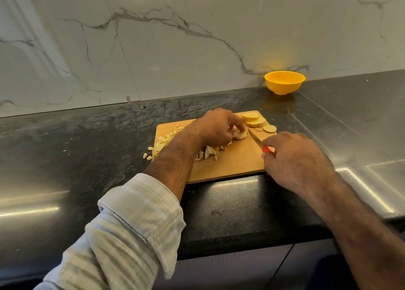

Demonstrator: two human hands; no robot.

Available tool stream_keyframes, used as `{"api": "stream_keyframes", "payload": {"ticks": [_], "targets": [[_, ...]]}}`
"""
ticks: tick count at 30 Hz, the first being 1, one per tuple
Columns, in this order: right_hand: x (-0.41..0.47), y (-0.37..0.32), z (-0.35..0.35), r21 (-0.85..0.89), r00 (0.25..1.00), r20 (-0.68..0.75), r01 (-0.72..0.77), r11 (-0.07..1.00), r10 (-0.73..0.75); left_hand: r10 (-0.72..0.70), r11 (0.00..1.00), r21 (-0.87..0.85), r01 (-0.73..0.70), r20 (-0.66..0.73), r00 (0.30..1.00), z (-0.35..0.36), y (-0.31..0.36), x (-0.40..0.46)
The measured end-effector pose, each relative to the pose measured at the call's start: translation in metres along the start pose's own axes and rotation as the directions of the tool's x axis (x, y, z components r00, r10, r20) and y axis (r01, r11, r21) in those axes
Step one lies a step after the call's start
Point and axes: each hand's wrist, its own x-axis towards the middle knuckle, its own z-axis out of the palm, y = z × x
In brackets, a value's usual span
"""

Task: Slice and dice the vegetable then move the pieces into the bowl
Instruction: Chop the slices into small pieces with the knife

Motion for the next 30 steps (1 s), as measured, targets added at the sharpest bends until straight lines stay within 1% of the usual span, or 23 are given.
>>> {"api": "stream_keyframes", "payload": {"ticks": [4,7,9,12,15,18,25,28,30], "targets": [[-0.002,0.0,0.002,0.011,1.0,-0.012,-0.003,1.0,0.003,0.005,0.998,0.07,-0.005,-0.002,1.0,-0.004,-0.004,-0.001],[-0.004,-0.003,0.007,0.024,1.0,-0.018,-0.007,1.0,0.007,0.002,1.0,0.003,-0.002,0.021,1.0,-0.006,-0.003,-0.003],[-0.006,-0.009,0.013,0.036,1.0,-0.023,0.001,0.999,0.0,-0.001,1.0,-0.023,0.001,-0.011,1.0,-0.005,0.001,-0.002],[-0.003,-0.017,0.02,0.013,0.998,-0.046,0.035,0.999,-0.035,-0.017,1.0,-0.011,0.016,-0.063,0.998,-0.002,0.009,-0.003],[0.004,-0.02,0.014,-0.009,0.999,-0.033,0.024,1.0,-0.025,-0.047,0.999,-0.029,0.045,-0.083,0.995,0.0,0.012,-0.002],[0.006,-0.016,0.008,-0.003,0.998,-0.055,0.022,1.0,-0.022,-0.068,0.996,-0.069,0.063,-0.073,0.995,-0.004,0.009,-0.003],[0.009,-0.012,0.008,0.017,0.998,-0.048,0.046,0.999,-0.045,-0.068,0.99,-0.126,0.056,-0.089,0.994,-0.005,0.009,-0.007],[0.01,-0.012,0.007,0.05,0.999,-0.021,0.038,0.998,-0.037,-0.064,0.993,-0.101,0.059,-0.049,0.997,-0.004,0.007,-0.006],[0.009,-0.01,0.006,0.072,0.997,-0.057,0.05,0.996,-0.046,-0.065,0.994,-0.09,0.062,-0.038,0.997,-0.003,0.006,-0.004]]}}
